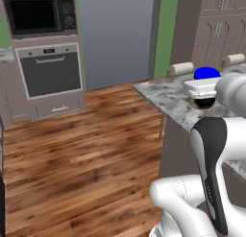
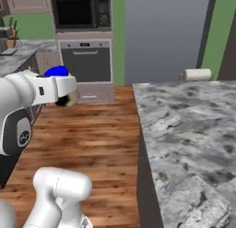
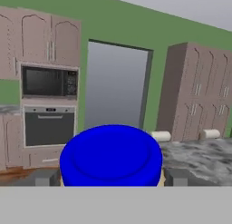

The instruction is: Move the ketchup and mayonnaise from the cabinet to the dining counter.

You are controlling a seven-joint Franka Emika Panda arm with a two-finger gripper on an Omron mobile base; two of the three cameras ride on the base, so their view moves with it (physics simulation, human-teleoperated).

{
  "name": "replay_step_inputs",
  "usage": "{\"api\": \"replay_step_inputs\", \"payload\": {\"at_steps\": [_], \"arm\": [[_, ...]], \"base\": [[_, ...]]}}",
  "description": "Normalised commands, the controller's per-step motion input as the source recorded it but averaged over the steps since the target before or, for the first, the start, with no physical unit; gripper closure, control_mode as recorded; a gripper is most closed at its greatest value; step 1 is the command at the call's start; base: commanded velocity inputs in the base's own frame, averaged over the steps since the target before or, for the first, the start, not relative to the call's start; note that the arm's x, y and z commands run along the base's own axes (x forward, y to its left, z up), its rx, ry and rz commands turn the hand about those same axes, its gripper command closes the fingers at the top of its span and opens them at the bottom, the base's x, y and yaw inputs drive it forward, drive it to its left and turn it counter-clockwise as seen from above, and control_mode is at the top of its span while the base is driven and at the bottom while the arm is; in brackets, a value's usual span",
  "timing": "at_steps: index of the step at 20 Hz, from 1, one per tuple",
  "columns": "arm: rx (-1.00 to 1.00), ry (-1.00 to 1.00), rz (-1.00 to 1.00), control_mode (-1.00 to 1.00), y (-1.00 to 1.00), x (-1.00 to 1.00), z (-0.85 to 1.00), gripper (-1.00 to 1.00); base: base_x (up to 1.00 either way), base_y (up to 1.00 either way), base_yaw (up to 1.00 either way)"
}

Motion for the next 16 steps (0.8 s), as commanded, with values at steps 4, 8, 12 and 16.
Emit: {"api": "replay_step_inputs", "payload": {"at_steps": [4,8,12,16], "arm": [[0.0,0.0,0.0,1.0,0.0,0.0,0.0,1.0],[0.0,0.0,0.0,1.0,0.0,0.0,0.0,1.0],[0.0,0.0,0.0,1.0,0.0,0.0,0.0,1.0],[0.0,0.0,0.0,1.0,0.0,0.0,0.0,1.0]], "base": [[0.03,0.45,-0.49],[0.13,0.64,-0.46],[0.2,0.71,-0.45],[0.28,0.73,-0.43]]}}
